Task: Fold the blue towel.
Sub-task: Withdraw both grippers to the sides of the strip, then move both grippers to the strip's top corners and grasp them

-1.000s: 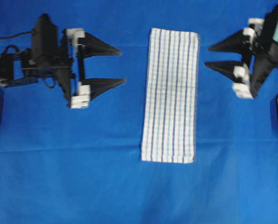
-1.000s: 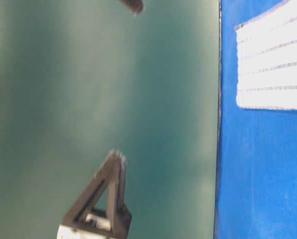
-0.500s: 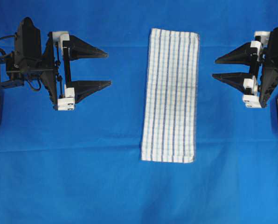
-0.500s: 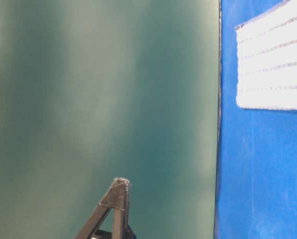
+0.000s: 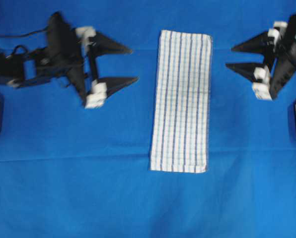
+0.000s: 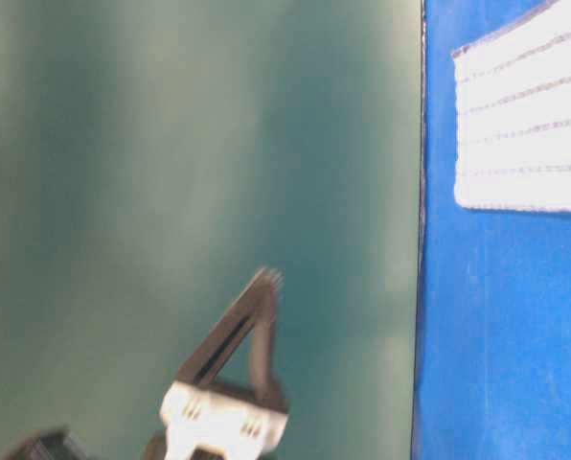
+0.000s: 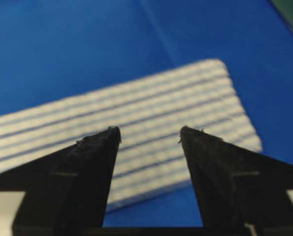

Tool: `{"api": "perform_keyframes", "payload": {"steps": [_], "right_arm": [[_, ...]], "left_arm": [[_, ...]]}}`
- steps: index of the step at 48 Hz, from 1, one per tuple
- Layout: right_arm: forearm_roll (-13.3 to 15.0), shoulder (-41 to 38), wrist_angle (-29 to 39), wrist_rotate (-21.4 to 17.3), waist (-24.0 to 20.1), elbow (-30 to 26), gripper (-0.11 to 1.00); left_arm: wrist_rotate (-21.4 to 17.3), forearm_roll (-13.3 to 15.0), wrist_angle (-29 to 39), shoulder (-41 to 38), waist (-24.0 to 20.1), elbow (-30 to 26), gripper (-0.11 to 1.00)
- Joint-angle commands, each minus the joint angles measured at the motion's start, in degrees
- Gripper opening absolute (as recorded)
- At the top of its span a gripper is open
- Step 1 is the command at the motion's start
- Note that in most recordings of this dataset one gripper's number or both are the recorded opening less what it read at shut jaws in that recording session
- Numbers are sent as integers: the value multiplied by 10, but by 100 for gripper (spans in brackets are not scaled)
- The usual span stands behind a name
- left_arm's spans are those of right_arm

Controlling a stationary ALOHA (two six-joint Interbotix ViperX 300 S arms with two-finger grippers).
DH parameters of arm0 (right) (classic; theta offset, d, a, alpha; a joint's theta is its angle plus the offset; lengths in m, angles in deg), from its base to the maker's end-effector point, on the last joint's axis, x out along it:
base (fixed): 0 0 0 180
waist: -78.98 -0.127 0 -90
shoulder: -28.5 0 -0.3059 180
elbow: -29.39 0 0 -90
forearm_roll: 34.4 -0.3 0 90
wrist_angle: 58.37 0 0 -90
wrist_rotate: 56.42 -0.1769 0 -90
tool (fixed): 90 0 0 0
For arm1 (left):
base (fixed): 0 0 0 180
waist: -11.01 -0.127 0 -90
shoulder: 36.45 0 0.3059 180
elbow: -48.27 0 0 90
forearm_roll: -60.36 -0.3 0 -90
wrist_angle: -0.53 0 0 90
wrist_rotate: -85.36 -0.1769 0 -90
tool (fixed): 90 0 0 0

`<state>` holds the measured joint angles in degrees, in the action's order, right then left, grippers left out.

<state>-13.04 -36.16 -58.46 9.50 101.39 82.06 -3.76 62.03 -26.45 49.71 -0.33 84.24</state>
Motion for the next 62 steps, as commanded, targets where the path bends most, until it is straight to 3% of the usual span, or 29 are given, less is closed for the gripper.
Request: {"api": "perform_keyframes", "payload": {"steps": [1, 23, 35, 50, 54, 57, 62], "right_arm": [[1, -33, -13, 3, 38, -22, 61], [35, -272, -77, 8, 151, -93, 62], [40, -371, -110, 11, 180, -114, 62], [40, -410, -127, 14, 185, -127, 61], [40, -413, -126, 15, 185, -127, 60], [40, -412, -126, 17, 185, -125, 54], [40, -412, -126, 17, 185, -124, 26]], "left_arm": [[-1, -1, 4, -35, -18, -43, 83], [-1, -1, 17, -214, -109, -159, 89], [-1, -1, 14, -301, -123, -212, 89], [-1, -1, 31, -352, -141, -254, 85], [-1, -1, 45, -352, -142, -255, 78], [-1, -1, 54, -353, -141, -255, 67], [-1, -1, 57, -357, -138, -255, 40]]}}
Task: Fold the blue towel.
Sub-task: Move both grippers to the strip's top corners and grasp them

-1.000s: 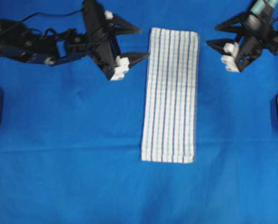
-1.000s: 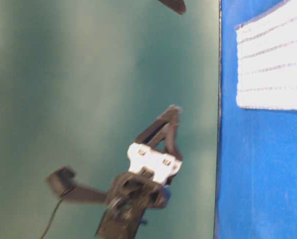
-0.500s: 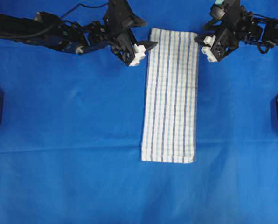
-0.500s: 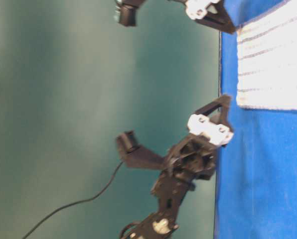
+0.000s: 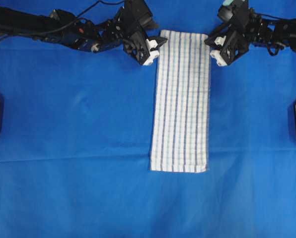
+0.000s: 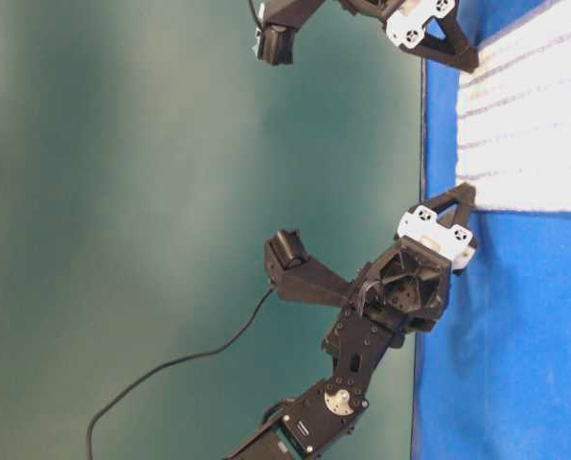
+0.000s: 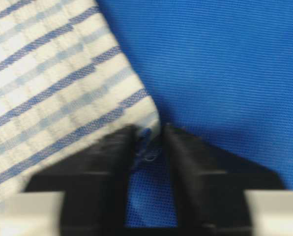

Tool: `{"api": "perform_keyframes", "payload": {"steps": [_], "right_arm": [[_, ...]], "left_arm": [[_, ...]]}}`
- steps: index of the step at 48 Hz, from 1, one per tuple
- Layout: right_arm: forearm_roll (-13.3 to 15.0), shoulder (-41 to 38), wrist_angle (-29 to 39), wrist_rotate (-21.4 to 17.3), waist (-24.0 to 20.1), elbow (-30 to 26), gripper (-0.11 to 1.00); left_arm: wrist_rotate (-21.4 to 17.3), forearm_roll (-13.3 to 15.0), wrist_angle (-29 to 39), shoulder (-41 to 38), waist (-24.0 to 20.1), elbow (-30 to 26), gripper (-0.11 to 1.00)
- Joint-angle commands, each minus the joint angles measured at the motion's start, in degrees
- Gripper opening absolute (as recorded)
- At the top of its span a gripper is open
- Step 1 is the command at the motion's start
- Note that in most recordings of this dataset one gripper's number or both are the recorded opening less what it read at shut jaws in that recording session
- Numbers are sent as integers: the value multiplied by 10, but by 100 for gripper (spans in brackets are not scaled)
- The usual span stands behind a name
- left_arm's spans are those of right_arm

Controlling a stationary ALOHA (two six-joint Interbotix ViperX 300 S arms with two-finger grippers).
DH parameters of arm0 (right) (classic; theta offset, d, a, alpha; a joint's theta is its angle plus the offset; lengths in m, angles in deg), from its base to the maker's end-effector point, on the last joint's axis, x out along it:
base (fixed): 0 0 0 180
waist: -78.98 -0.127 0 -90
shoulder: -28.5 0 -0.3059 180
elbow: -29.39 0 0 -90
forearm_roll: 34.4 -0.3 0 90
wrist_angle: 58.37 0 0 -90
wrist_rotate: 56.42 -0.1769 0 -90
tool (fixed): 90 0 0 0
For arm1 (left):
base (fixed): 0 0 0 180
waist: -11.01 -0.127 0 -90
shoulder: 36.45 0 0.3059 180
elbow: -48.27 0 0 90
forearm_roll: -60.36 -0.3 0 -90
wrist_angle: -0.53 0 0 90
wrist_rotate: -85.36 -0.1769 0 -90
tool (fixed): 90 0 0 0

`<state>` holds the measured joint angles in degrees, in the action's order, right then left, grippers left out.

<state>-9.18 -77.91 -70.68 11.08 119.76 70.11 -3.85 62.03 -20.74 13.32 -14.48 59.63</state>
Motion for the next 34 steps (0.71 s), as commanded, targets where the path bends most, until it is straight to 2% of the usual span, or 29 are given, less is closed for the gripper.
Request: {"api": "perform_keyframes", "payload": {"steps": [1, 4, 8, 34], "right_arm": [[2, 5, -4, 1, 1, -5, 20], [2, 5, -4, 1, 1, -6, 9], [2, 5, -4, 1, 0, -8, 9], [-1, 14, -9, -1, 0, -13, 9]], "left_arm": [[-1, -1, 0, 6, 4, -10, 33], [-1, -1, 0, 4, 7, -11, 17], [-1, -1, 0, 0, 12, -14, 4], [-2, -1, 13, 15, 7, -7, 4]]}}
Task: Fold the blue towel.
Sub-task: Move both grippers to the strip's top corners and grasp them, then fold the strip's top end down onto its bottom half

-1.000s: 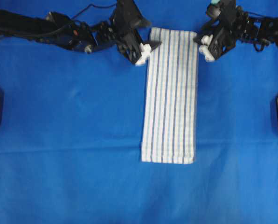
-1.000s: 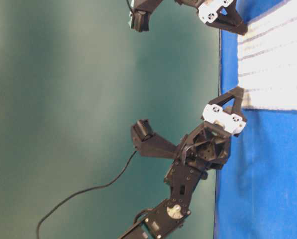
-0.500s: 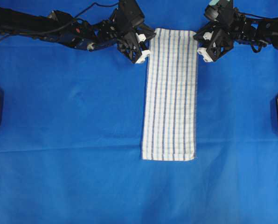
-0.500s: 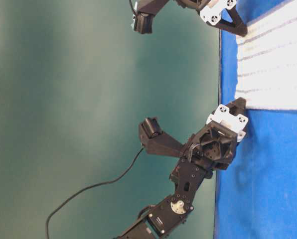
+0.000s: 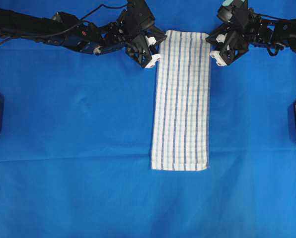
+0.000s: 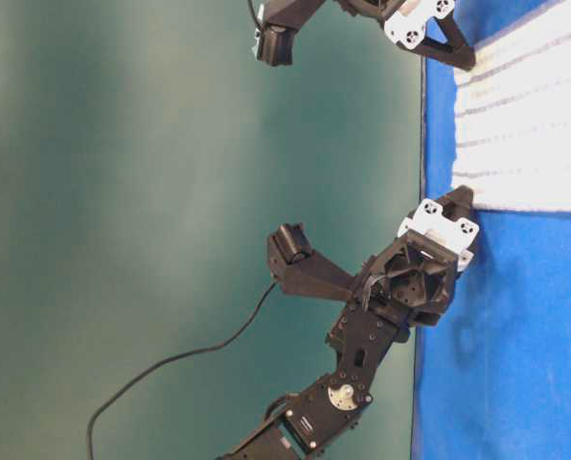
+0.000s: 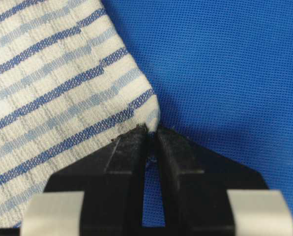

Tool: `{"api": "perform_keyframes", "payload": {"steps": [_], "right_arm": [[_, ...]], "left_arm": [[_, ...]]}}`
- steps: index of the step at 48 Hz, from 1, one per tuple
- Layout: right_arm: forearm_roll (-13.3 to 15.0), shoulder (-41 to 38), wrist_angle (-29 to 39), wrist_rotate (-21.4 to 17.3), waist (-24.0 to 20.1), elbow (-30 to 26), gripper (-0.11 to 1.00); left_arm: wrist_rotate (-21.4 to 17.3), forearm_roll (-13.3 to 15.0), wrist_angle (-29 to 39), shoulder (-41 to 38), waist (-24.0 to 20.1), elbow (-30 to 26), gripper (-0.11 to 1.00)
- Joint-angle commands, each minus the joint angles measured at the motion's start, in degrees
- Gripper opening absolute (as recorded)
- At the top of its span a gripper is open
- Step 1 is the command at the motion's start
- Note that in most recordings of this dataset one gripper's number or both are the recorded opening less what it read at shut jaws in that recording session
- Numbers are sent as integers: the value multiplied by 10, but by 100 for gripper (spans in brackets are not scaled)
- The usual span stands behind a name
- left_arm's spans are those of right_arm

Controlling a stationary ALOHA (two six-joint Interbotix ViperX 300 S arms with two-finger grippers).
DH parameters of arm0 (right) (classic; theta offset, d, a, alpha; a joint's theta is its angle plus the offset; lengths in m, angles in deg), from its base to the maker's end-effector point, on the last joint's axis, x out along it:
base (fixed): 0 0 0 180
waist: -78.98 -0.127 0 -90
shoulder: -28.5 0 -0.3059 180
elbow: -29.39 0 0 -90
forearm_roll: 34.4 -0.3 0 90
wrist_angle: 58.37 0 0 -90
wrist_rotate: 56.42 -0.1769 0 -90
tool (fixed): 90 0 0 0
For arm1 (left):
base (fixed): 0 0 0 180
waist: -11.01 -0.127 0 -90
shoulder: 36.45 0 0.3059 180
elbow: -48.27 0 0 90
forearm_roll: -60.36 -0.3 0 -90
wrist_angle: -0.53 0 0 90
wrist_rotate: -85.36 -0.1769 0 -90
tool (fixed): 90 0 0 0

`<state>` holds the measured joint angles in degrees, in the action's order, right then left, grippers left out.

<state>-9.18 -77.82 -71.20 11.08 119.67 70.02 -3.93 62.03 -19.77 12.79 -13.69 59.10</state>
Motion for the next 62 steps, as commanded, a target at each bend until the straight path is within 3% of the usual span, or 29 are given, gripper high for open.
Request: {"api": "perform_keyframes", "payload": {"steps": [1, 24, 38, 49, 62], "right_arm": [[-1, 13, -4, -1, 2, -14, 9], [-1, 13, 0, -1, 30, -44, 9], [-1, 16, 0, -1, 31, -42, 9], [-1, 71, 5, -6, 23, -31, 9], [-5, 173, 46, -11, -32, 5, 9]], "left_arm": [[-1, -1, 4, 22, -4, -2, 4], [-3, -3, 9, 37, -41, -28, 4], [-35, -3, 31, 51, -45, -39, 4], [-35, -3, 45, 74, -33, -23, 4], [-40, -3, 56, 138, -2, 14, 4]]}}
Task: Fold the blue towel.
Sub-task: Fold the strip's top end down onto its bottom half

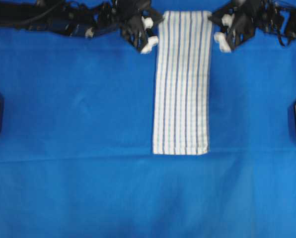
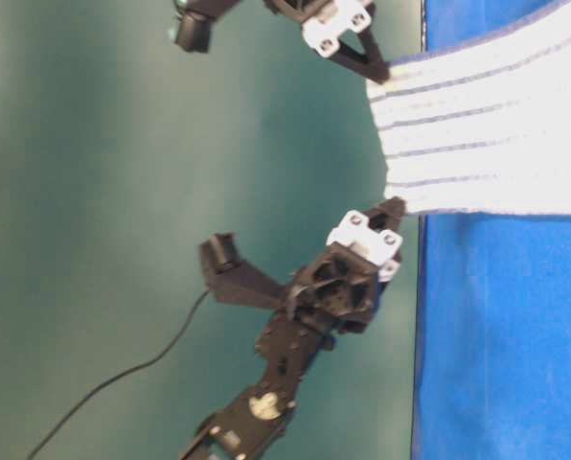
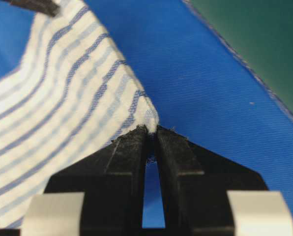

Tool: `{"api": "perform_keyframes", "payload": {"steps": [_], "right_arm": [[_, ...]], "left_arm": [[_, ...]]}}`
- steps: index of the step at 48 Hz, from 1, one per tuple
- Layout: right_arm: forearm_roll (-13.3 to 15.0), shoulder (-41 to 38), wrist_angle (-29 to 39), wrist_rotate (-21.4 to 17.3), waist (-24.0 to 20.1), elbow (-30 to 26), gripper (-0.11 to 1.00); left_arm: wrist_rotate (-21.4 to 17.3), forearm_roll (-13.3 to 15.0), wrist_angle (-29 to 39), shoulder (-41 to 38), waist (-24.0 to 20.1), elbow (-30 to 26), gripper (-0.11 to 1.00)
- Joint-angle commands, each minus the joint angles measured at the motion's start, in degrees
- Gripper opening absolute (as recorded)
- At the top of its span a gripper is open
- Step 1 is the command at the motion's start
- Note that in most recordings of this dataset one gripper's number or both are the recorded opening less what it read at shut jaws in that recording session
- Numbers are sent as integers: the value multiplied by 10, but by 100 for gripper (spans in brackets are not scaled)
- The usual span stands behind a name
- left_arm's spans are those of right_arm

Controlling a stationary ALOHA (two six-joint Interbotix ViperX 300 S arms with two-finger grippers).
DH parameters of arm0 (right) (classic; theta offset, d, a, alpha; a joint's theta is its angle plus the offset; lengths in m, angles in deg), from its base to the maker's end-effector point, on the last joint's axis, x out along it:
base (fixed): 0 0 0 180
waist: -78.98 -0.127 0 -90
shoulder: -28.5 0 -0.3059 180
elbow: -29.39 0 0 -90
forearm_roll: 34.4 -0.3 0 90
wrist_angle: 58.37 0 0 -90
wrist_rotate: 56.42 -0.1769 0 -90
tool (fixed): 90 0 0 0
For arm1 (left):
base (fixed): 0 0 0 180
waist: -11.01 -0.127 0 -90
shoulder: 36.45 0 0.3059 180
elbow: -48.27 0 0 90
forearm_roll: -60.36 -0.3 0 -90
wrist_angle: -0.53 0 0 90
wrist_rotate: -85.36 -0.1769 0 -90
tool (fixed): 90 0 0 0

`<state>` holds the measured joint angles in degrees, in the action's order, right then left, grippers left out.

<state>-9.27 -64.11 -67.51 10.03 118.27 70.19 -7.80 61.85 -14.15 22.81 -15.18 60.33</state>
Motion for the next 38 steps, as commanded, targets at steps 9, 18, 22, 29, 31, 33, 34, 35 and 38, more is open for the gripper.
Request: {"api": "perform_keyframes", "payload": {"steps": [9, 18, 22, 29, 31, 33, 34, 35, 38], "right_arm": [[-23, 102, 54, -1, -83, 35, 9], [-45, 150, 89, -10, -162, 73, 9], [-54, 163, 105, -19, -198, 84, 9], [-55, 167, 120, -39, -253, 91, 9], [-56, 165, 120, -44, -267, 92, 9], [-57, 162, 120, -50, -280, 94, 9], [-57, 160, 120, -53, -287, 94, 9], [-57, 156, 120, -58, -295, 95, 9], [-59, 148, 119, -68, -312, 96, 9]], "left_arm": [[-2, -1, 2, 82, 50, 44, 4], [1, -1, 2, 102, 102, 83, 4], [7, -1, 2, 105, 128, 93, 4], [10, -1, 2, 107, 182, 107, 4], [11, 0, 2, 108, 195, 110, 4], [11, 1, 2, 108, 207, 111, 4], [11, 1, 2, 108, 214, 112, 4], [11, 1, 2, 108, 219, 113, 4], [17, 1, 2, 107, 234, 114, 4]]}}
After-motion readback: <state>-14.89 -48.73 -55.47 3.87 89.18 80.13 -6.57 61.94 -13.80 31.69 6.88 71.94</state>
